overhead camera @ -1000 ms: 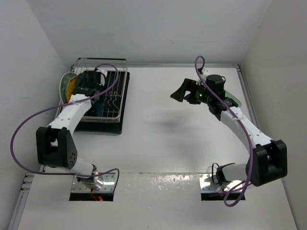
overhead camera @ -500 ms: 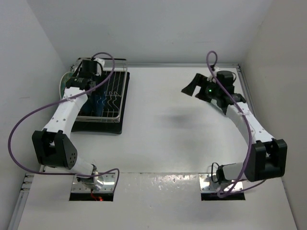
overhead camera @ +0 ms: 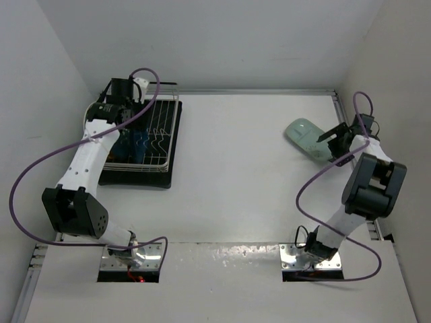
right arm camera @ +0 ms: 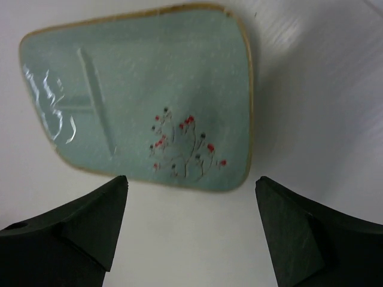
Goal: Load the plates into the dish rack
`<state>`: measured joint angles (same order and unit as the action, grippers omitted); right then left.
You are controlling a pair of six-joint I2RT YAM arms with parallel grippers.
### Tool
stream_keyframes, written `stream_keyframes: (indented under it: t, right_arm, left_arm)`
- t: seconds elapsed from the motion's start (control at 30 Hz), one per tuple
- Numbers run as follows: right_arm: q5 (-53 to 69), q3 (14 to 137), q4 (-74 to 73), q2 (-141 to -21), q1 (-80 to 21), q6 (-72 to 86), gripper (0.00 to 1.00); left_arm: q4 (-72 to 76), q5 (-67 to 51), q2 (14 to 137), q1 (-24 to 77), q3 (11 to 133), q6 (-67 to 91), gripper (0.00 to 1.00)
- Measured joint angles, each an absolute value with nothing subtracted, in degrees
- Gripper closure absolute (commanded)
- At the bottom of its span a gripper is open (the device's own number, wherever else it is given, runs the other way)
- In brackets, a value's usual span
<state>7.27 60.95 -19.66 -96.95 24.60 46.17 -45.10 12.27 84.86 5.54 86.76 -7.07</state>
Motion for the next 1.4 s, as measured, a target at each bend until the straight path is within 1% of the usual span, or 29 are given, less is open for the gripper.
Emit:
stream_keyframes:
  t: [0.13,0.17,0.23,0.27,0.33,0.37,0.4,0.47,0.5,0.57,0.6,0.63,0.7,0.73,0.77,0.97,1.07,1.2,1.4]
  right_arm:
    - [3.14,69.21,-20.69,-107.92,24.80,46.39,0.14]
    - [2.33,71.75,-21.39,-110.91,24.93,46.39,0.17]
    - [1.06,76.53,-22.63,-116.22,25.12,46.24,0.21]
    - [0.93,78.56,-23.66,-118.02,25.19,46.41,0.26]
    - [0.43,81.08,-23.62,-119.50,25.39,45.54,0.32]
    - [0.21,81.36,-23.66,-119.96,25.43,45.41,0.39]
    - [0.12,81.47,-23.68,-120.27,25.52,45.10,0.42]
    - [-0.10,81.32,-23.77,-120.36,25.71,44.73,0.53]
    - [-0.16,81.21,-23.77,-120.40,25.82,44.51,0.66]
    - [0.67,80.44,-23.09,-120.46,26.17,43.86,0.81]
    - [1.78,80.09,-22.48,-120.44,26.30,43.88,0.93]
    - [3.18,79.77,-21.61,-120.42,26.35,43.72,1.00]
    - [6.50,77.89,-18.31,-119.90,26.33,43.90,1.00]
    - [7.53,76.62,-16.67,-119.48,26.13,43.90,1.00]
    - [8.36,75.48,-15.40,-119.04,26.09,43.97,1.00]
    - [13.37,64.97,-11.57,-110.85,24.49,40.51,1.00]
    - [15.84,59.51,-11.64,-104.05,19.88,37.39,1.00]
    - [19.16,53.63,-11.73,-95.07,10.35,33.08,1.00]
    - [23.66,48.86,-12.80,-88.60,-1.58,27.79,1.00]
  left_arm:
    - [-45.69,11.73,84.88,5.52,86.76,-7.07,0.24]
    - [-45.87,11.62,84.93,5.52,86.76,-7.09,0.24]
    - [-46.02,11.44,85.08,5.30,86.76,-7.11,0.23]
    - [-46.06,11.38,85.21,5.23,86.76,-7.14,0.23]
    - [-46.28,11.31,85.49,5.17,86.76,-7.27,0.23]
    - [-46.46,11.18,85.65,5.15,86.76,-7.33,0.23]
    - [-46.57,11.00,85.73,5.15,86.78,-7.40,0.23]
    - [-46.87,10.28,86.19,5.15,87.02,-7.57,0.23]
    - [-47.16,9.78,86.46,5.15,87.29,-7.70,0.23]
    - [-47.92,8.08,87.13,5.15,88.29,-8.05,0.20]
    - [-48.01,6.90,87.57,5.15,89.10,-8.36,0.19]
    - [-48.03,6.17,87.79,5.15,89.60,-8.36,0.19]
    - [-48.25,3.46,88.49,5.15,91.33,-8.78,0.17]
    - [-48.29,2.28,88.73,5.15,91.96,-8.80,0.13]
    - [-48.42,0.86,88.88,5.15,92.55,-9.02,0.12]
    - [-49.36,-6.48,89.36,5.48,94.28,-10.09,0.09]
    - [-49.76,-11.27,90.11,6.22,94.76,-11.03,0.09]
    - [-50.02,-18.61,91.98,8.78,94.78,-12.21,0.09]
    - [-50.11,-26.35,96.97,15.07,94.70,-14.74,0.10]
